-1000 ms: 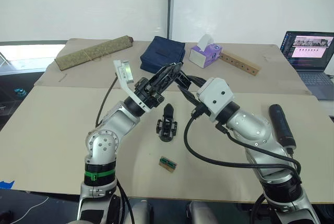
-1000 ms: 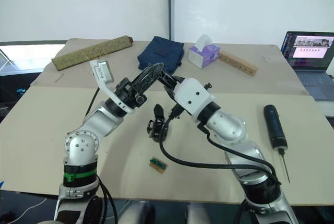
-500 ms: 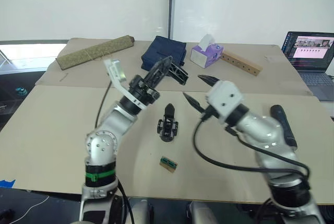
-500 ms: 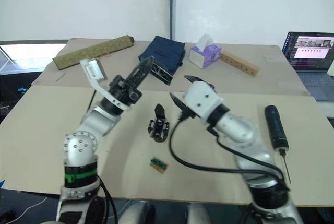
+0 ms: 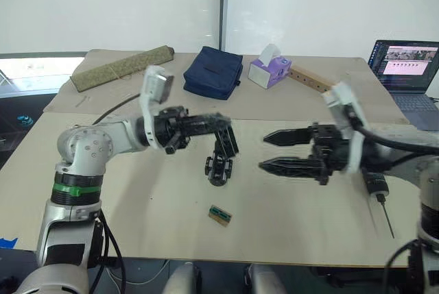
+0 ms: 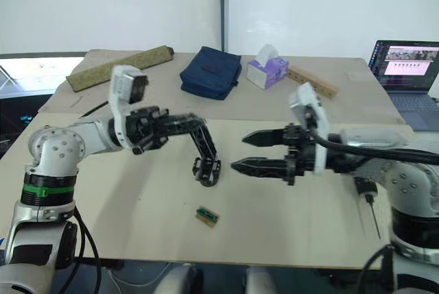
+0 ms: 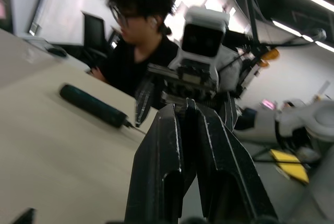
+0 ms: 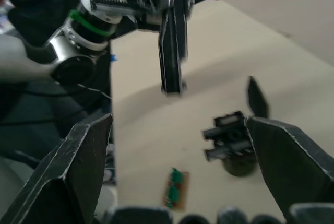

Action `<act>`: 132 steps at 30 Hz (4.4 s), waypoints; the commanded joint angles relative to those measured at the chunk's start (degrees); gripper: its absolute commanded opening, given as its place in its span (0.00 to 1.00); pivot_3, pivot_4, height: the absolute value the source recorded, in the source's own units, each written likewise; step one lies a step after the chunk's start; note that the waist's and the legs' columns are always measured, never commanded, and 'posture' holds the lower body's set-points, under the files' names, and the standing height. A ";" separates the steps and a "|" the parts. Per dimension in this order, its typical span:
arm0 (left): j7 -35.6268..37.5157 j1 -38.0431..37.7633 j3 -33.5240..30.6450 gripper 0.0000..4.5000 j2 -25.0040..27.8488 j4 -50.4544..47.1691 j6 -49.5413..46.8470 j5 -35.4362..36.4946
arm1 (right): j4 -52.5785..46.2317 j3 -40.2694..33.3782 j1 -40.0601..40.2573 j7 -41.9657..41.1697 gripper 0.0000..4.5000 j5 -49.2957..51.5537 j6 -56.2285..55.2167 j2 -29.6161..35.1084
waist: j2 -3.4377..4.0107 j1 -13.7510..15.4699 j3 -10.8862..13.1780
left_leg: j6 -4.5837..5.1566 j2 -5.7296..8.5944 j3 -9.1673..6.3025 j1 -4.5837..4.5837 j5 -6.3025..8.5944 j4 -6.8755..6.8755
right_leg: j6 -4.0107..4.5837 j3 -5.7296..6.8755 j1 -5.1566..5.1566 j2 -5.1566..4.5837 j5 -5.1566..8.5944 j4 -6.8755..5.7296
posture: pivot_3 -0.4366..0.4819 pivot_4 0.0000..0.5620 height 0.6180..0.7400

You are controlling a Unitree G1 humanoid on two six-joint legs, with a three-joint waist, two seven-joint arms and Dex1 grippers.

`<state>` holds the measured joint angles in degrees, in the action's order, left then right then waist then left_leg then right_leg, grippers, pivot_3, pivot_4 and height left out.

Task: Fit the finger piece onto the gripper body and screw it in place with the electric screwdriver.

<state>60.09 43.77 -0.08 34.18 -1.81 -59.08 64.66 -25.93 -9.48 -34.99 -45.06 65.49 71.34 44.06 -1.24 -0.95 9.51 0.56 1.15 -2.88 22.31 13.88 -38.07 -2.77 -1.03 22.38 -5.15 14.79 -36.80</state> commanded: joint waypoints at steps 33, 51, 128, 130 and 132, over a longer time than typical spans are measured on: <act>10.60 -1.32 2.28 0.00 -1.53 -6.48 7.42 -11.26 | -3.66 7.88 -0.28 18.57 0.10 14.36 0.87 -5.95 | 0.00 0.15 0.01 | 0.08 0.02 0.01 0.70 -0.06 -0.15 | -0.01 -0.01 0.75 -0.04 -0.02 -0.26 | 0.48 0.27 1.00; 25.25 -16.49 -0.88 1.00 7.30 18.09 62.18 -41.67 | -3.40 12.44 12.57 -4.00 0.09 -18.10 -30.53 -3.86 | 0.01 0.50 0.01 | 0.08 -0.01 0.09 0.72 -0.06 -0.19 | 0.02 0.00 0.78 -0.05 -0.04 -0.22 | 0.48 0.27 1.00; 19.26 -4.32 10.53 0.50 -14.81 53.58 75.50 -59.89 | 20.53 26.09 7.71 -17.42 0.09 -45.57 -52.10 -19.88 | 0.06 0.26 -0.19 | 0.13 0.25 -0.01 0.49 -0.03 -0.73 | -0.20 0.11 0.41 -0.07 -0.17 -0.45 | 0.48 0.27 1.00; 19.06 -4.32 10.51 0.50 -14.84 53.48 75.52 -59.91 | 20.55 26.26 7.66 -16.85 0.09 -45.54 -51.59 -20.51 | 0.06 0.25 -0.20 | 0.14 0.25 -0.02 0.49 -0.02 -0.73 | -0.20 0.11 0.40 -0.07 -0.17 -0.43 | 0.48 0.27 1.00; 18.90 -4.31 10.54 0.50 -14.87 53.44 75.65 -60.02 | 21.26 26.54 7.31 -16.27 0.09 -46.22 -51.51 -21.01 | 0.06 0.25 -0.20 | 0.15 0.25 -0.02 0.49 -0.01 -0.73 | -0.20 0.11 0.40 -0.06 -0.17 -0.43 | 0.48 0.27 1.00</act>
<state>79.20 40.75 9.39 18.40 50.28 18.42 6.64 -3.90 15.36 -28.30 -60.56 19.19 18.89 23.17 -1.19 -0.71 9.31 0.71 1.40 -2.90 22.80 13.86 -38.79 -2.97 -0.93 22.78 -5.21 14.61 -37.23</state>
